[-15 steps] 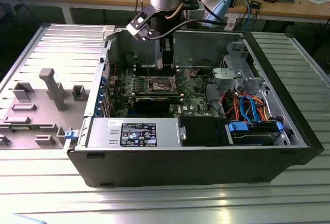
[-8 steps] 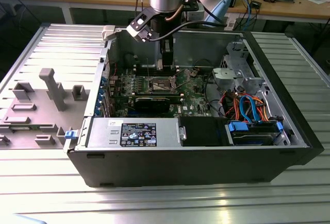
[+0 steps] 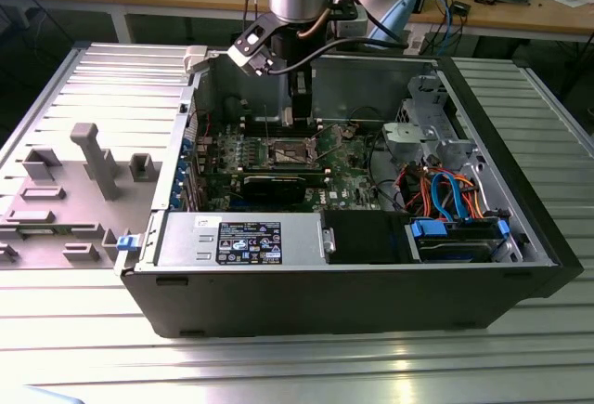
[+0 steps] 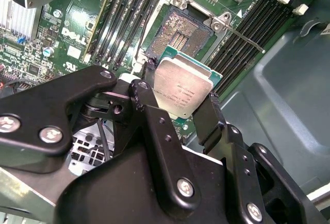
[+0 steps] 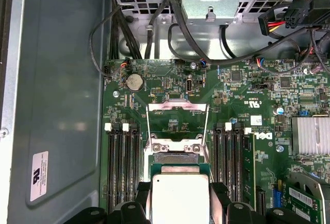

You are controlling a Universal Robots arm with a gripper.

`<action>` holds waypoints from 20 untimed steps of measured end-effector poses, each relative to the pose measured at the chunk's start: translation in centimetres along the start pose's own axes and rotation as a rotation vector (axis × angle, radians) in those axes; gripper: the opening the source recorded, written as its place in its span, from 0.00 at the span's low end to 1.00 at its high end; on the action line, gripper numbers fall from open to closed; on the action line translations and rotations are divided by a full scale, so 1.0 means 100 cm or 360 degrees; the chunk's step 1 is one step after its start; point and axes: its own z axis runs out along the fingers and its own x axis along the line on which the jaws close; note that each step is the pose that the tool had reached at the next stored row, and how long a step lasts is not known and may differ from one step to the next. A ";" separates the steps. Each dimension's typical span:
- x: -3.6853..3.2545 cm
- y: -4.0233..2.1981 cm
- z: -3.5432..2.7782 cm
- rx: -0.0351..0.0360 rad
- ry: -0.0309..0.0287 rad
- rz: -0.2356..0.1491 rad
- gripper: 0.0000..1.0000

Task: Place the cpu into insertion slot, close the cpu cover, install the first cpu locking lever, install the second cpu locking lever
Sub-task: 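Place the cpu into insertion slot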

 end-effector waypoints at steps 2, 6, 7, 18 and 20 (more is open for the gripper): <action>0.0000 0.0000 0.0000 0.0000 -0.00001 0.0000 0.54; 0.0000 0.0000 0.0000 0.0010 0.00011 0.0000 0.54; 0.0000 0.0000 0.0001 0.0010 0.00010 0.0000 0.54; 0.0000 -0.0018 0.0009 0.0010 0.00012 0.0000 0.54; 0.0001 -0.0022 0.0042 0.0010 0.00012 0.0000 0.54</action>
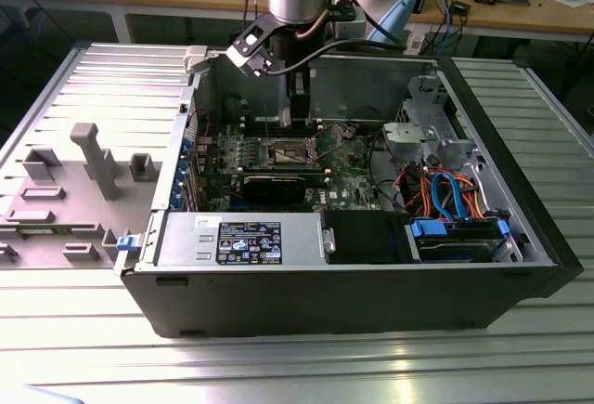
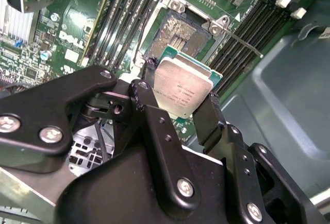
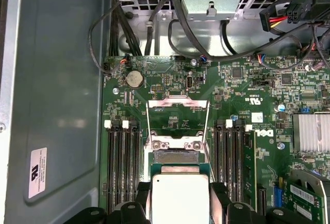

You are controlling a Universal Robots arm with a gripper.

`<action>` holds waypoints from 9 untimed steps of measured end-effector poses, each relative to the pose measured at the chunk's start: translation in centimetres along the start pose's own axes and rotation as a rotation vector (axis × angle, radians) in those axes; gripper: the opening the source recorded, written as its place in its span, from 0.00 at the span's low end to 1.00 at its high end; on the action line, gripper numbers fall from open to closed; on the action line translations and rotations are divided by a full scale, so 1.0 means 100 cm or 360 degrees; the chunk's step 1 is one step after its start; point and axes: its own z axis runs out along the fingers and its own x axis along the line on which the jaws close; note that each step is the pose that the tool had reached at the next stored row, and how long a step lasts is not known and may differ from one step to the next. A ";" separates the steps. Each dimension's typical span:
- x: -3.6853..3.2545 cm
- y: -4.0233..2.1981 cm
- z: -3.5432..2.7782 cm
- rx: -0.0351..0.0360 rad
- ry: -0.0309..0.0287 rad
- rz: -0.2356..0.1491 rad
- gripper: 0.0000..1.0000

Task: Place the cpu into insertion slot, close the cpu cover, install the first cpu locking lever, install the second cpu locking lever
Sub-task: 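Place the cpu into insertion slot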

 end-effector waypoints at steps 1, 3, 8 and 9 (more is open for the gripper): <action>0.0000 -0.0002 0.0018 0.0000 -0.00001 0.0000 0.54; 0.0000 -0.0007 0.0052 0.0000 -0.00001 0.0000 0.54; -0.0002 -0.0019 0.0135 0.0000 0.00005 -0.0004 0.54; -0.0003 -0.0024 0.0151 0.0000 0.00006 -0.0004 0.54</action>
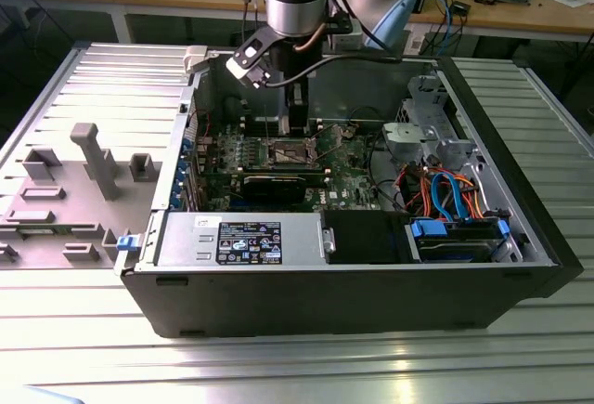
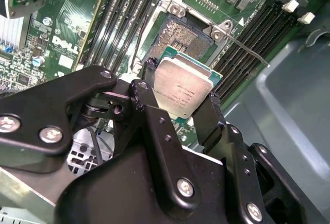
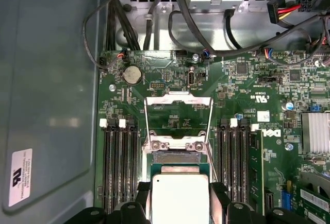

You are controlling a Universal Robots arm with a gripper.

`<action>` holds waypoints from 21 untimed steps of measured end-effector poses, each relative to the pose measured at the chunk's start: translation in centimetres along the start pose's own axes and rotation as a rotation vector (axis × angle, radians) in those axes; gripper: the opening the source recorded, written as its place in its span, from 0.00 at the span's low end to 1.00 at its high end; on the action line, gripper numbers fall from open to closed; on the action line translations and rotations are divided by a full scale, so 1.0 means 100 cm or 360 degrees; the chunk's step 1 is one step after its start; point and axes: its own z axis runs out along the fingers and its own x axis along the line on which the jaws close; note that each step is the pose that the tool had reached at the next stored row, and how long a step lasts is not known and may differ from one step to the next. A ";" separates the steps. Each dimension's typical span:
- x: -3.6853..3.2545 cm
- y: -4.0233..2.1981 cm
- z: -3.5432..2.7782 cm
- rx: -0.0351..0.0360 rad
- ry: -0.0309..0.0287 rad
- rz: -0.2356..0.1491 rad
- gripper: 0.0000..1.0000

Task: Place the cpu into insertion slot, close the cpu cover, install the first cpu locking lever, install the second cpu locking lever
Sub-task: 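Place the cpu into insertion slot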

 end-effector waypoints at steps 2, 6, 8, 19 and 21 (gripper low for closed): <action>-0.0002 -0.0007 0.0064 0.0000 0.00009 -0.0002 0.54; -0.0002 -0.0009 0.0079 0.0000 0.00005 -0.0002 0.54; -0.0003 -0.0011 0.0102 0.0000 0.00009 -0.0002 0.54; -0.0003 -0.0011 0.0104 0.0000 0.00009 -0.0002 0.54; -0.0003 -0.0013 0.0131 0.0000 0.00008 -0.0003 0.54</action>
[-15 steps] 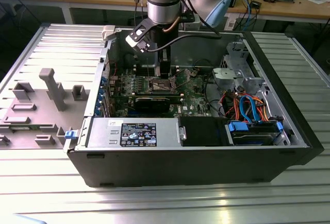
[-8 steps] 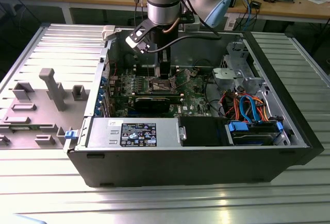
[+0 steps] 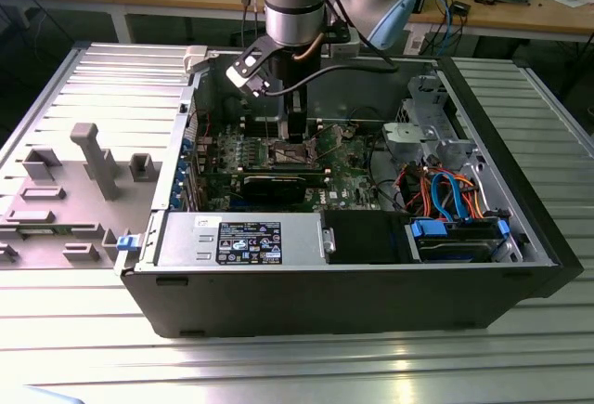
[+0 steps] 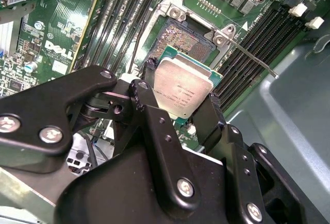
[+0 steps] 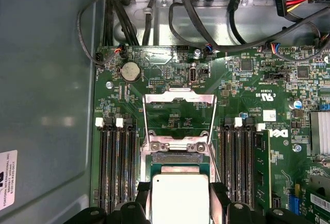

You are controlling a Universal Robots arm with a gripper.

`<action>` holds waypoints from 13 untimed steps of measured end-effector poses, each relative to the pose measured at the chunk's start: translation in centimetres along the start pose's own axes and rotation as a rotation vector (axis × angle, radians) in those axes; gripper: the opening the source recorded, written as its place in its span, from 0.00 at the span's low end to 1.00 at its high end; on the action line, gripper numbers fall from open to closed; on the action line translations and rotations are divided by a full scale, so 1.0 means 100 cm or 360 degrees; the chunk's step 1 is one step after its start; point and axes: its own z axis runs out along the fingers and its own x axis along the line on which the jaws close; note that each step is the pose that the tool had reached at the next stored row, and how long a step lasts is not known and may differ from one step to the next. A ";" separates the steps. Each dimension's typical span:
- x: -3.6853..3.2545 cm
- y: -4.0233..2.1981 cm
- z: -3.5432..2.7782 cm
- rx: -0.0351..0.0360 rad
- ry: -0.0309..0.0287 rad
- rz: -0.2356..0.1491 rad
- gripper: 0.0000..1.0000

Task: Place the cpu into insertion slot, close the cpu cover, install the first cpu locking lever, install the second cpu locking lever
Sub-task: 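Place the cpu into insertion slot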

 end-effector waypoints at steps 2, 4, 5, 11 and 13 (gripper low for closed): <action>0.0000 -0.0002 0.0033 0.0000 0.00004 0.0000 0.54; -0.0001 -0.0004 0.0059 0.0000 0.00001 0.0000 0.54; -0.0001 -0.0005 0.0070 0.0000 0.00000 0.0000 0.54; 0.0000 -0.0028 0.0173 0.0000 0.00001 0.0000 0.54; -0.0001 -0.0035 0.0222 0.0000 0.00001 0.0000 0.54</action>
